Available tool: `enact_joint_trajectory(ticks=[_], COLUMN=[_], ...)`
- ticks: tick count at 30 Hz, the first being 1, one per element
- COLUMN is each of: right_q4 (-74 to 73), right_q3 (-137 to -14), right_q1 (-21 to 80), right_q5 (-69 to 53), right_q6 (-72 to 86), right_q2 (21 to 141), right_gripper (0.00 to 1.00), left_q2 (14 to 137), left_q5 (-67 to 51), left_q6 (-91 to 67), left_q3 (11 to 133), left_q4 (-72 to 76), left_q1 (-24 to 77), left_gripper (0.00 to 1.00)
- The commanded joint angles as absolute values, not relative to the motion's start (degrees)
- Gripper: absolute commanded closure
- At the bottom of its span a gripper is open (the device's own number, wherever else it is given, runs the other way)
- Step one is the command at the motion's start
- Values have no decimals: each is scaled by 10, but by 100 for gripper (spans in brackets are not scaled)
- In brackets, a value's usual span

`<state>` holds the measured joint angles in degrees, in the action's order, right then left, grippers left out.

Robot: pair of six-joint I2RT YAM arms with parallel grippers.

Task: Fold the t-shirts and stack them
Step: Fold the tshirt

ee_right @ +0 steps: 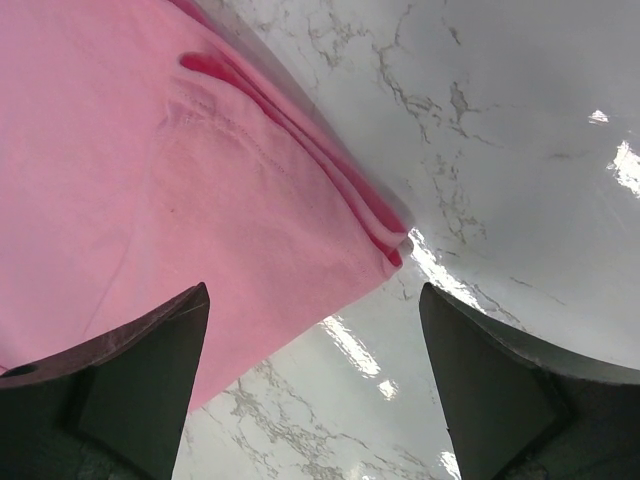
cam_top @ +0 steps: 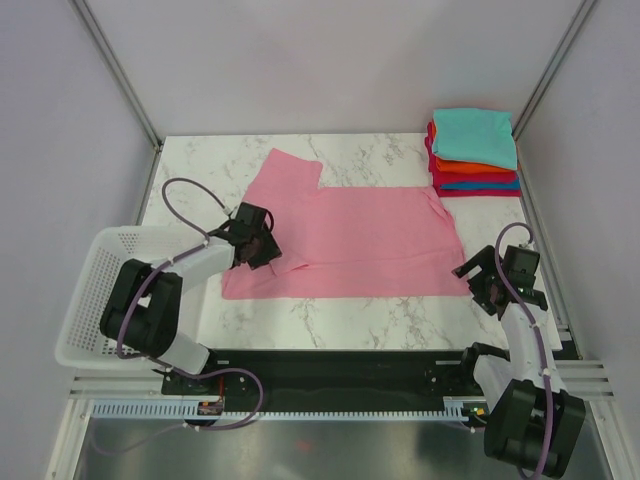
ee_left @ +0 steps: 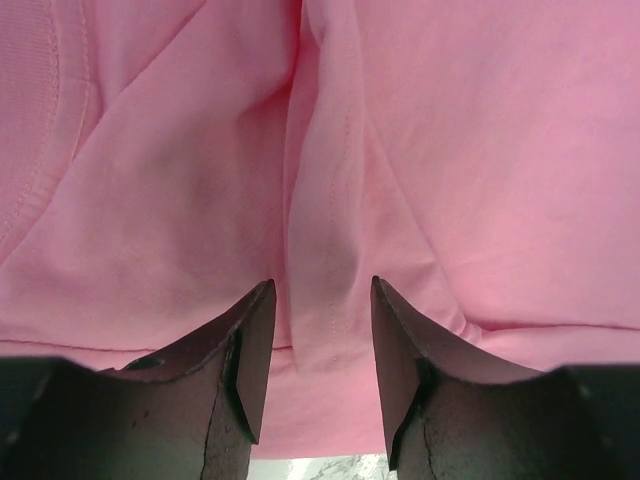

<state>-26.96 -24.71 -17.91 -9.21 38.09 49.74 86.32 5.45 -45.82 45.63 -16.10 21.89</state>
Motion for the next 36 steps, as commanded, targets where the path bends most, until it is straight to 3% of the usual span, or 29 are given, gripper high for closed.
enact_joint_trajectory(ticks=[1, 7, 12, 13, 17, 22, 29, 36], right_q4=[-253, -251, -252, -256, -284, -282, -218, -122], right_q3=[-271, -269, -284, -295, -326, -333, -359, -440], right_q1=[-182, -182, -182, -182, -182, -182, -182, -171], right_q5=[-96, -98, -119, -121, -133, -161, -185, -171], right_q6=[366, 365, 364, 362, 342, 331, 315, 324], right_q2=[500, 503, 502, 500, 493, 490, 546, 686], right_gripper=[7, 7, 7, 7, 7, 7, 6, 15], left_q2=[879, 924, 1070, 1097, 1148, 1049, 884, 759], left_q5=[67, 60, 26, 12, -23, -18, 4, -18], left_q6=[-474, -476, -450, -438, -425, -397, -382, -391], left_q3=[487, 569, 839, 951, 1104, 1014, 711, 506], left_q4=[-135, -134, -198, -223, -318, -321, -276, -242], left_q1=[221, 221, 214, 214, 213, 212, 213, 217], left_gripper=[50, 50, 50, 50, 48, 46, 45, 45])
